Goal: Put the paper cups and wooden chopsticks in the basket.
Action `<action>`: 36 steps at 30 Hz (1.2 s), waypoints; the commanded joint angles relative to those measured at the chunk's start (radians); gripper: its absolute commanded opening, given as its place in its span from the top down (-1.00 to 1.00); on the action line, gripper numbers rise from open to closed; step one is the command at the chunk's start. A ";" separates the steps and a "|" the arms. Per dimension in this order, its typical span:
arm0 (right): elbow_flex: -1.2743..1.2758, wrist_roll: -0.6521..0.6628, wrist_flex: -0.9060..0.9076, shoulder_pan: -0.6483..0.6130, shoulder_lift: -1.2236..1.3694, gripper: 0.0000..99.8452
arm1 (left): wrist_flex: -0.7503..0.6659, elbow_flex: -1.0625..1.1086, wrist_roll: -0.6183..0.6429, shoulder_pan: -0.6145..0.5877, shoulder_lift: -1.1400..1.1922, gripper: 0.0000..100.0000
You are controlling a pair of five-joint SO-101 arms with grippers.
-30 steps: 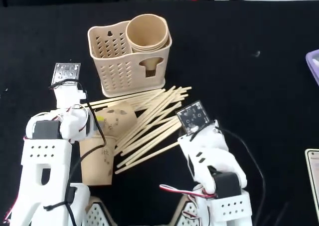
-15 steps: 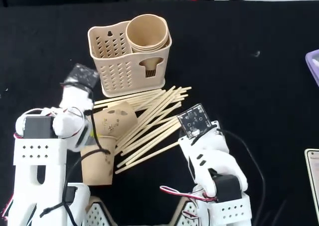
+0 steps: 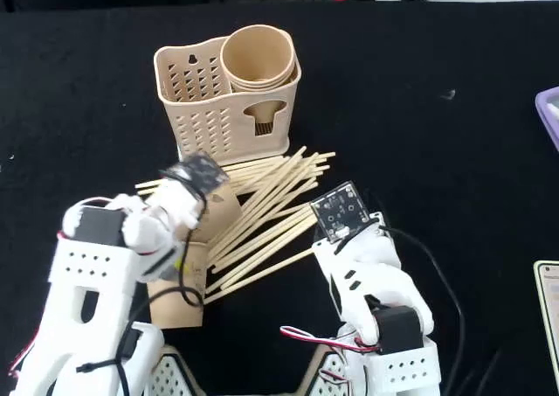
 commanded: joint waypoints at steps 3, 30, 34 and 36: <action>-0.002 -0.008 0.002 0.012 -0.016 0.46 | 0.048 0.010 -0.015 0.148 0.000 0.46; 0.013 -0.003 -0.006 0.015 -0.016 0.46 | 0.334 -0.226 0.040 0.209 -0.012 0.94; 0.013 -0.003 -0.006 0.015 -0.016 0.46 | 0.333 -0.248 0.052 0.211 -0.005 0.94; 0.013 -0.003 -0.006 0.015 -0.016 0.46 | 0.333 -0.251 0.051 0.203 -0.008 0.94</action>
